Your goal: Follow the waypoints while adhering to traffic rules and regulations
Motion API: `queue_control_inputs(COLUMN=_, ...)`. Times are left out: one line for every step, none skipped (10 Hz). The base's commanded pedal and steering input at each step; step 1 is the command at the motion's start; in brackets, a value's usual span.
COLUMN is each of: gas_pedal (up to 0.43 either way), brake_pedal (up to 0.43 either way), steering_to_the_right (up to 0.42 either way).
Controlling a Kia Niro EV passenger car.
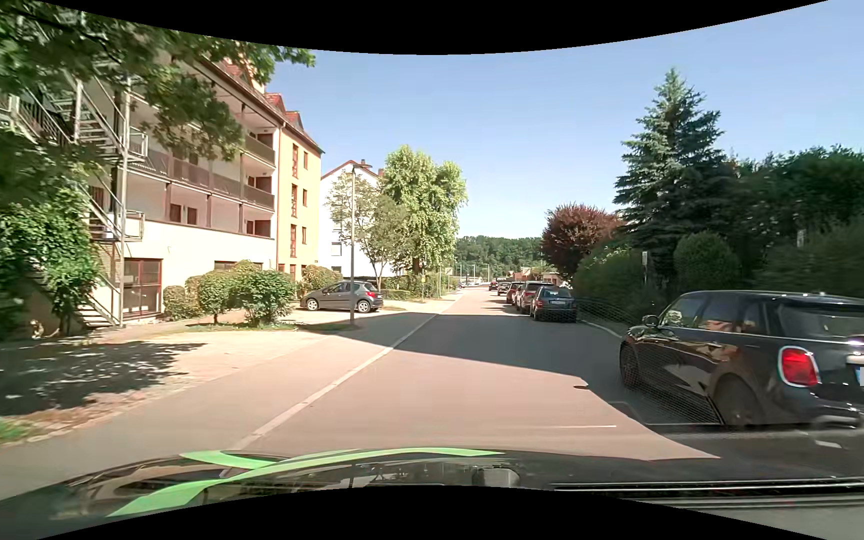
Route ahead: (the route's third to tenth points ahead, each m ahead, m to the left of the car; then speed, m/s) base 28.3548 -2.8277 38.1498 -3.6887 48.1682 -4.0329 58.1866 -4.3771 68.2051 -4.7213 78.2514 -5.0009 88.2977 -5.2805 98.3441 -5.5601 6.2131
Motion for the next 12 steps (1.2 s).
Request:
queue_control_inputs(gas_pedal=0.059, brake_pedal=0.0, steering_to_the_right=0.05)
queue_control_inputs(gas_pedal=0.047, brake_pedal=0.0, steering_to_the_right=0.05)
queue_control_inputs(gas_pedal=0.039, brake_pedal=0.0, steering_to_the_right=0.048)
queue_control_inputs(gas_pedal=0.028, brake_pedal=0.0, steering_to_the_right=0.043)
queue_control_inputs(gas_pedal=0.028, brake_pedal=0.0, steering_to_the_right=0.039)
queue_control_inputs(gas_pedal=0.028, brake_pedal=0.0, steering_to_the_right=0.035)
queue_control_inputs(gas_pedal=0.028, brake_pedal=0.0, steering_to_the_right=0.03)
queue_control_inputs(gas_pedal=0.028, brake_pedal=0.0, steering_to_the_right=0.023)
queue_control_inputs(gas_pedal=0.039, brake_pedal=0.0, steering_to_the_right=0.017)
queue_control_inputs(gas_pedal=0.059, brake_pedal=0.0, steering_to_the_right=0.013)
queue_control_inputs(gas_pedal=0.118, brake_pedal=0.0, steering_to_the_right=0.012)
queue_control_inputs(gas_pedal=0.13, brake_pedal=0.0, steering_to_the_right=0.012)
